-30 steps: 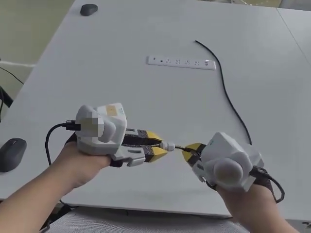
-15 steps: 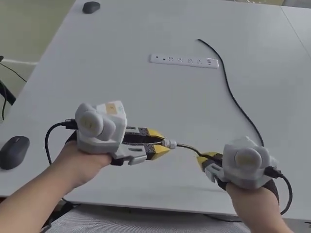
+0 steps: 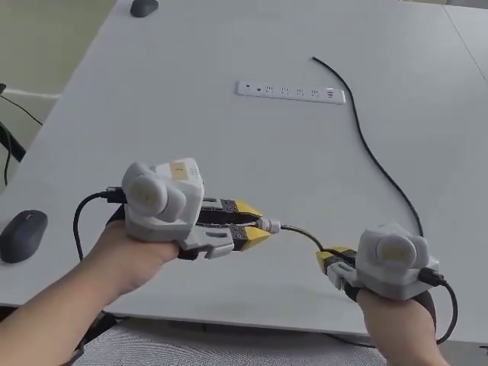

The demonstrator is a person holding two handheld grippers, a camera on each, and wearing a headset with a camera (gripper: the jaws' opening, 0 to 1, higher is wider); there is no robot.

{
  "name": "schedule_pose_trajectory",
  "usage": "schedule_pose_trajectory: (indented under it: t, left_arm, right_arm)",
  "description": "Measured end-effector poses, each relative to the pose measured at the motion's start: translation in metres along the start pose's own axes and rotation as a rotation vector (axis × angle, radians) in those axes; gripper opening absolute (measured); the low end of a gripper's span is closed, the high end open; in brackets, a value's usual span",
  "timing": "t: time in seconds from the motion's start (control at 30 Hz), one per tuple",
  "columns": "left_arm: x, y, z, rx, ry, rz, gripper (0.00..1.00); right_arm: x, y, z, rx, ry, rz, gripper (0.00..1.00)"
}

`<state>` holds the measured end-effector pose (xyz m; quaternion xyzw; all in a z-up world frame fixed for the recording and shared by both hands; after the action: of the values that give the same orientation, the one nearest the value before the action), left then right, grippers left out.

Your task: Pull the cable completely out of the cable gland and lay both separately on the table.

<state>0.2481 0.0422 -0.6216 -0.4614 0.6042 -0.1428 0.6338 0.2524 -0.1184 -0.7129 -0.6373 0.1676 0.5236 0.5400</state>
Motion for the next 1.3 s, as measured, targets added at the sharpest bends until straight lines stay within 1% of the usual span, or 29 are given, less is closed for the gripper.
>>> schedule_pose_trajectory:
  t: [0.1,0.2,0.33,0.53,0.6,0.63,0.7,0.77,0.83,0.87,0.9,0.97,1.07,1.1,1.17,1.2,1.23,1.3]
  left_arm:
    - [0.0,0.0,0.0,-0.002,0.002,-0.001,0.15]
    - [0.0,0.0,0.0,0.0,0.002,0.001,0.15]
    - [0.0,0.001,0.0,-0.004,0.004,0.002,0.15]
    - [0.0,0.0,0.004,-0.008,0.004,0.004,0.15]
    - [0.0,0.0,0.005,-0.007,0.003,0.006,0.15]
    - [-0.001,0.0,0.006,-0.006,0.0,0.006,0.15]
    - [-0.002,-0.002,0.008,-0.01,-0.001,0.002,0.15]
    - [-0.002,-0.002,0.008,-0.01,-0.002,0.0,0.15]
    - [-0.001,-0.002,0.01,-0.009,-0.001,0.003,0.15]
    - [-0.001,-0.003,0.01,-0.007,-0.001,0.003,0.15]
    - [-0.001,-0.003,0.01,-0.007,0.0,0.004,0.15]
    - [-0.001,-0.003,0.009,-0.007,-0.001,0.004,0.15]
    - [-0.001,-0.003,0.008,-0.009,0.0,0.003,0.15]
    - [-0.001,-0.003,0.008,-0.009,-0.001,0.003,0.15]
    - [-0.001,-0.002,0.008,-0.008,0.0,0.006,0.15]
    - [-0.001,-0.002,0.008,-0.008,0.0,0.007,0.15]
    - [-0.001,-0.002,0.008,-0.009,0.001,0.007,0.15]
    - [-0.001,-0.002,0.008,-0.009,-0.001,0.004,0.15]
  right_arm:
    - [-0.001,0.0,0.0,-0.01,-0.002,-0.009,0.01]
    - [-0.002,0.001,0.0,-0.039,0.01,-0.012,0.01]
    - [-0.003,0.001,-0.001,-0.037,0.008,-0.014,0.01]
    - [-0.008,-0.001,-0.001,-0.062,0.02,-0.024,0.02]
    - [-0.01,-0.002,-0.001,-0.074,0.022,-0.026,0.02]
    - [-0.012,-0.003,-0.002,-0.099,0.037,-0.032,0.02]
    - [-0.014,-0.005,0.0,-0.13,0.047,-0.037,0.04]
    - [-0.017,-0.006,0.001,-0.145,0.051,-0.045,0.1]
    - [-0.023,-0.01,0.004,-0.166,0.049,-0.056,0.14]
    - [-0.028,-0.014,0.008,-0.176,0.042,-0.065,0.16]
    - [-0.032,-0.018,0.011,-0.193,0.036,-0.075,0.18]
    - [-0.041,-0.027,0.019,-0.259,0.03,-0.094,0.2]
    - [-0.049,-0.04,0.033,-0.391,0.038,-0.11,0.2]
    - [-0.049,-0.042,0.035,-0.409,0.04,-0.116,0.2]
    - [-0.052,-0.052,0.047,-0.514,0.056,-0.129,0.21]
    - [-0.053,-0.055,0.051,-0.546,0.062,-0.139,0.2]
    - [-0.054,-0.06,0.057,-0.575,0.057,-0.152,0.2]
    - [-0.053,-0.062,0.063,-0.576,0.036,-0.158,0.19]
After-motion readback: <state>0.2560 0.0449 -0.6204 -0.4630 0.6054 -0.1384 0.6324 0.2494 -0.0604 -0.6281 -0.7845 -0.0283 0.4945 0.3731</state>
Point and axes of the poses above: the centre of the closed fingertips' face, and the gripper's own axes: x roughly forward along the fingers, z roughly to its left, y roughly out of its underside, the point moved 5 cm from there along -x, roughly backward along the fingers, and after that the axes turned 15 degrees about z, right-handed, at the moved point
